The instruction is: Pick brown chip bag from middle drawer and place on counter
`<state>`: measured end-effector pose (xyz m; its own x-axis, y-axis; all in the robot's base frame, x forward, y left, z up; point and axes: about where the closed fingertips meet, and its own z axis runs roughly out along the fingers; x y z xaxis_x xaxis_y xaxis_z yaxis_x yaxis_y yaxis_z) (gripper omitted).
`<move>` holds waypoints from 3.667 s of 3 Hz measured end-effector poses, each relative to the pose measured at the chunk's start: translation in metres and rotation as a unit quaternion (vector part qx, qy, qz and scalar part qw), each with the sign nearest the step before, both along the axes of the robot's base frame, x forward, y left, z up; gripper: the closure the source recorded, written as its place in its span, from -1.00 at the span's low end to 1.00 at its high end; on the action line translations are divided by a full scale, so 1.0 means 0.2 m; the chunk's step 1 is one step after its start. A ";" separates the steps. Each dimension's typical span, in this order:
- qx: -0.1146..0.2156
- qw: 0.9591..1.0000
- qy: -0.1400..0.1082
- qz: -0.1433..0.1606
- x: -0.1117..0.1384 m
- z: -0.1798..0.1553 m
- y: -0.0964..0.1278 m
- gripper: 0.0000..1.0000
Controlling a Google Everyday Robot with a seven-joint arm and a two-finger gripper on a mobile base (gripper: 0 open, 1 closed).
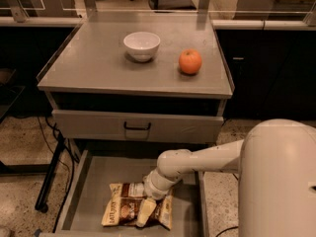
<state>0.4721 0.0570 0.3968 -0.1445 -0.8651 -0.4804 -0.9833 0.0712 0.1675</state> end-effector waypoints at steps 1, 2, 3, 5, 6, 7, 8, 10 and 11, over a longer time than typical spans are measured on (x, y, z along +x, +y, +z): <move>-0.001 1.000 0.007 -0.001 -0.01 -0.05 -0.01 -1.00; -0.004 1.000 0.011 -0.001 -0.02 -0.10 -0.02 -1.00; -0.009 1.000 0.027 0.000 -0.05 -0.16 -0.02 -1.00; -0.009 1.000 0.027 0.000 -0.05 -0.16 -0.02 -0.18; -0.009 1.000 0.027 0.000 -0.05 -0.16 -0.02 0.45; -0.009 1.000 0.027 0.000 -0.05 -0.16 -0.02 0.91; -0.009 1.000 0.027 0.000 -0.05 -0.14 -0.02 1.00; 0.003 1.000 0.024 0.015 -0.06 0.12 0.03 1.00; 0.006 0.999 0.023 0.030 -0.04 0.33 0.05 1.00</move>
Offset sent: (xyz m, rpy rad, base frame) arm -0.0035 -0.0066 -0.0301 -0.0173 0.0288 -0.0073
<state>0.4637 0.0665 0.4628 -0.1151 -0.8673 -0.4842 -0.9768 0.0103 0.2137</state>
